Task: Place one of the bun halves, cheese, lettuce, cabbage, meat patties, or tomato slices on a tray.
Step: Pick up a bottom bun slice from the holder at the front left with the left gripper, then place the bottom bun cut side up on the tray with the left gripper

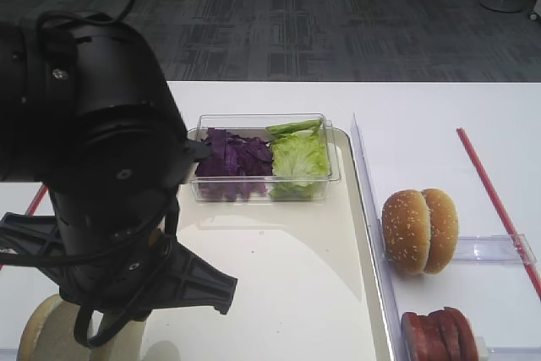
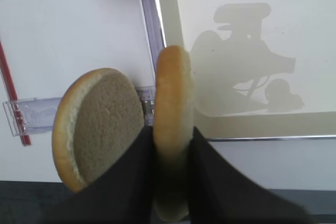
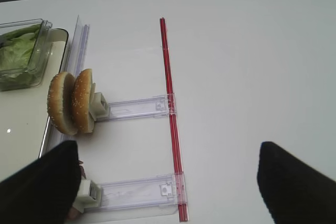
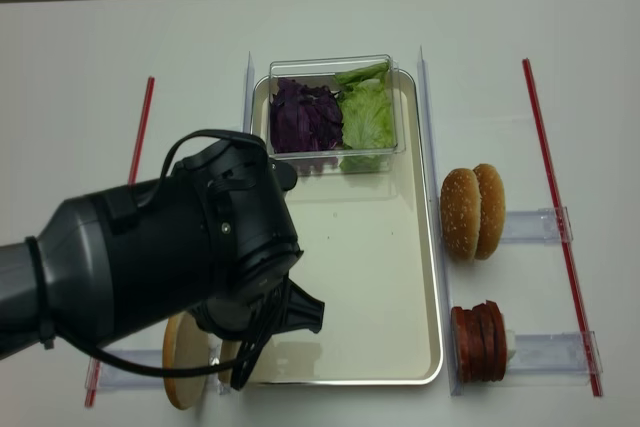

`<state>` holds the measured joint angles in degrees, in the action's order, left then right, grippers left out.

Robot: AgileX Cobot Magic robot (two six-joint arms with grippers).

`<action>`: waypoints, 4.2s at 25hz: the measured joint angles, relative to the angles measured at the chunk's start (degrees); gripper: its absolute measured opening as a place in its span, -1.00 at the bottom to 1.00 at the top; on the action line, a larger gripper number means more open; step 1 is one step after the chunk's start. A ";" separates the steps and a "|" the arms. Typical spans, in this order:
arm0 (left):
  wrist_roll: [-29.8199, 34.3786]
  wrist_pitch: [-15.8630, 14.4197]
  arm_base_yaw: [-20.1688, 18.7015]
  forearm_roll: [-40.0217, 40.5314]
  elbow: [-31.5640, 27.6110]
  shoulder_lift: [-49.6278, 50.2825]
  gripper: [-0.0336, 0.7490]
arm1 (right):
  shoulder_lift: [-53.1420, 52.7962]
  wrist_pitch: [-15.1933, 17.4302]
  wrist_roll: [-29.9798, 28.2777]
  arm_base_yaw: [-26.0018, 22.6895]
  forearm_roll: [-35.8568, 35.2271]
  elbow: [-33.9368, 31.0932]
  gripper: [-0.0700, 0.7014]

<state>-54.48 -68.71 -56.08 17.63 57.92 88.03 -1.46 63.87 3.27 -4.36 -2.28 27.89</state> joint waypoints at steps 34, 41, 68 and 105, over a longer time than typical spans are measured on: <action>53.87 22.53 24.13 -52.82 -6.08 -4.12 -0.61 | 0.00 0.10 -0.10 0.00 0.00 0.00 0.97; 75.76 23.83 29.88 -75.60 -12.12 -4.12 -0.61 | 0.00 0.10 -0.10 0.00 0.00 0.00 0.97; 91.46 23.12 34.44 -92.31 -13.42 7.34 -0.61 | 0.00 0.10 -0.10 0.00 0.00 0.00 0.97; 105.64 21.58 34.44 -98.85 -13.42 14.45 -0.61 | 0.00 0.10 -0.21 0.00 0.00 0.00 0.97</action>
<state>51.16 -47.13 -21.64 -81.22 44.51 102.48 -1.46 63.98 3.06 -4.36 -2.28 27.89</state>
